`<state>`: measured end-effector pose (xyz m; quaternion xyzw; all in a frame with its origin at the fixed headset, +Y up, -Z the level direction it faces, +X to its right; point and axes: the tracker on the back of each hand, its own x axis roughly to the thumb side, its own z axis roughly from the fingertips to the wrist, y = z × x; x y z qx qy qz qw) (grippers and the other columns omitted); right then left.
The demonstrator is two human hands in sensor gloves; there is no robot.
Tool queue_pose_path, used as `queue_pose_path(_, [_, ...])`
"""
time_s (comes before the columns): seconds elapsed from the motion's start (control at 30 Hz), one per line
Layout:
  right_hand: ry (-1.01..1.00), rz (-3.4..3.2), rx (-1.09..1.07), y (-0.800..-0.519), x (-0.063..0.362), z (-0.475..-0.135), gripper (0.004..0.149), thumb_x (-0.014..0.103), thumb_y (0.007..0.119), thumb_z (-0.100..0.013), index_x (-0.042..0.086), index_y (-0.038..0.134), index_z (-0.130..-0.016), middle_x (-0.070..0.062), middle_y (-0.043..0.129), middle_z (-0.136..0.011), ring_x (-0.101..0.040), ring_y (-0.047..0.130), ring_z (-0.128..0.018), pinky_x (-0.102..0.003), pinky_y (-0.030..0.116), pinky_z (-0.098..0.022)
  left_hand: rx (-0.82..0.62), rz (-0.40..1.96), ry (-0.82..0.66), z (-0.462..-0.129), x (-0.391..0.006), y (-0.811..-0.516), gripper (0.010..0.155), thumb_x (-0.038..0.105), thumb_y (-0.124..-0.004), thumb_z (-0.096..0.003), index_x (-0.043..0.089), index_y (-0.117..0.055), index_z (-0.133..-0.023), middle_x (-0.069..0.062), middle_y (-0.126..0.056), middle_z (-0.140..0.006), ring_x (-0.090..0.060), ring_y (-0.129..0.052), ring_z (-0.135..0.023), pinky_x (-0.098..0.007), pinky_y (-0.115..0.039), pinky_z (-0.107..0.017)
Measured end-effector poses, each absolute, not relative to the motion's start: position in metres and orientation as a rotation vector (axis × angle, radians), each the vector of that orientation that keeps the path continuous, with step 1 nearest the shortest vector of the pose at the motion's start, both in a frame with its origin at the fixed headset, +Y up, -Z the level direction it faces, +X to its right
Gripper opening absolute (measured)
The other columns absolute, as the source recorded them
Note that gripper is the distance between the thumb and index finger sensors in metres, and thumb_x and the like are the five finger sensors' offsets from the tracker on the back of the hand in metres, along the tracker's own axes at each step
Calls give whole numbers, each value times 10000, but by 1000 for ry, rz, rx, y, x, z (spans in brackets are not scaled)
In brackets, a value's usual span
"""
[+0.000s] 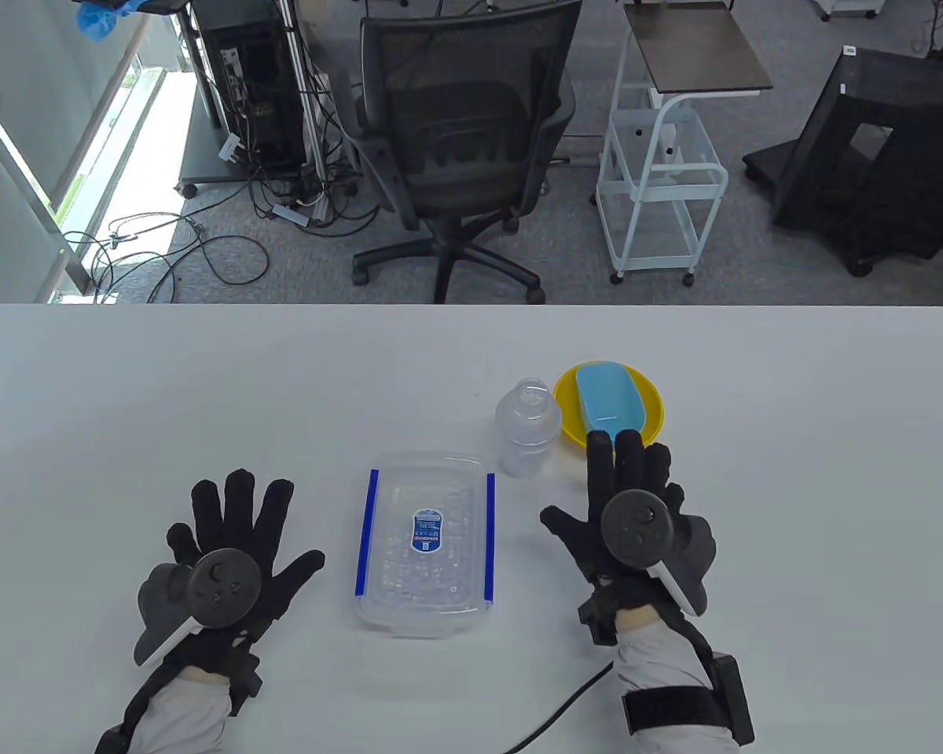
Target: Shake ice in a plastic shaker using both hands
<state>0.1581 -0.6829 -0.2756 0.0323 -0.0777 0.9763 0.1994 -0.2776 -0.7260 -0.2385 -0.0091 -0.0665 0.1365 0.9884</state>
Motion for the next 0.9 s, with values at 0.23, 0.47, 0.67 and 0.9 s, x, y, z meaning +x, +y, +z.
queue_pose_path(0.23, [-79, 2877, 152, -703, 155, -260, 1042, 511, 926, -434, 335, 109, -1056, -152, -46, -1127, -537, -91, -976, -822, 48, -593, -31, 244, -113, -241, -277, -730, 935, 762, -533, -605, 299, 9, -1210, -223, 115, -1233, -523, 178, -1001, -854, -70, -589])
queue_pose_path(0.47, [-104, 2899, 186, -706, 149, -257, 1044, 524, 921, -429, 329, 110, -1056, -161, -45, -1124, -544, -99, -964, -832, 35, -563, -78, 210, -80, -241, -278, -736, 913, 746, -517, -614, 293, 9, -1206, -228, 106, -1229, -512, 174, -1003, -845, -65, -587])
queue_pose_path(0.67, [-94, 2895, 169, -707, 152, -258, 1040, 532, 914, -429, 327, 110, -1055, -163, -44, -1123, -542, -103, -962, -829, 33, -564, -104, 219, -70, -245, -280, -739, 898, 732, -513, -622, 291, 7, -1206, -231, 96, -1232, -511, 160, -1012, -842, -71, -593])
queue_pose_path(0.9, [-69, 2924, 184, -711, 150, -257, 1026, 549, 891, -434, 324, 106, -1055, -164, -40, -1123, -542, -96, -963, -827, 44, -571, -156, 244, -104, -248, -276, -743, 883, 717, -513, -630, 288, -11, -1217, -238, 70, -1242, -515, 122, -1027, -841, -80, -601])
